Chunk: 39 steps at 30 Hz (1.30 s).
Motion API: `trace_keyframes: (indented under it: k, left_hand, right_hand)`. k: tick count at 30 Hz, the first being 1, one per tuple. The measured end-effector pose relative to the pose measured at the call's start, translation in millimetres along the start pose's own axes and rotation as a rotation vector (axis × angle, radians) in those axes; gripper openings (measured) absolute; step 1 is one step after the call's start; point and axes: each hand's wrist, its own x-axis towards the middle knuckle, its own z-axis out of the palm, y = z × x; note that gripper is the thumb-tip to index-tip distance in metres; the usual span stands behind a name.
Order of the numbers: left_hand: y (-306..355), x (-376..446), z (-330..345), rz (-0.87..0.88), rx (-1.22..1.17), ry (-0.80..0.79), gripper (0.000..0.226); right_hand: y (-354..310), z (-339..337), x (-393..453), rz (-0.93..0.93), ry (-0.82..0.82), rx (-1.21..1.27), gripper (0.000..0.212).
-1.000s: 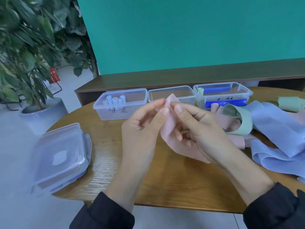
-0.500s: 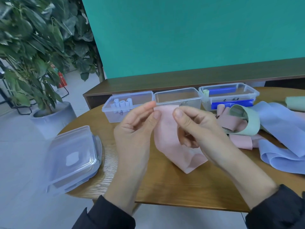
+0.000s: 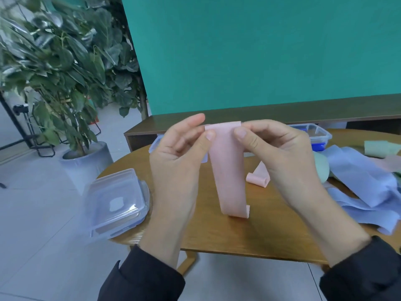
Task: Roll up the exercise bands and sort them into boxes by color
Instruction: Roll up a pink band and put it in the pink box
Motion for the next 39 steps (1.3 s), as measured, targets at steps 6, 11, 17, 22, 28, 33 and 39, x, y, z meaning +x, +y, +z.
trace_keyframes:
  k: [6, 11, 17, 22, 28, 33, 39]
  left_hand:
    - [24, -17, 3, 0.053, 0.022, 0.01, 0.028]
    - [22, -27, 0, 0.216, 0.29, 0.062, 0.024]
    - [24, -32, 11, 0.156, 0.294, -0.079, 0.011]
    - [23, -30, 10, 0.081, 0.202, -0.078, 0.029]
    - [19, -28, 8, 0.086, 0.175, -0.024, 0.006]
    - [20, -21, 0, 0.024, 0.152, 0.033, 0.009]
    - [15, -19, -5, -0.06, 0.091, 0.003, 0.012]
  right_hand:
    - [-25, 4, -15, -0.07, 0.036, 0.057, 0.004]
    - [-28, 7, -20, -0.12, 0.088, -0.07, 0.004]
    - [-33, 11, -20, -0.106, 0.061, -0.088, 0.014]
    - [-31, 9, -23, -0.118, -0.051, -0.261, 0.007]
    - [-23, 4, -23, -0.22, -0.146, -0.414, 0.014]
    - [-21, 5, -17, -0.129, 0.018, -0.295, 0.022]
    - [-16, 2, -10, 0.128, -0.175, -0.162, 0.019]
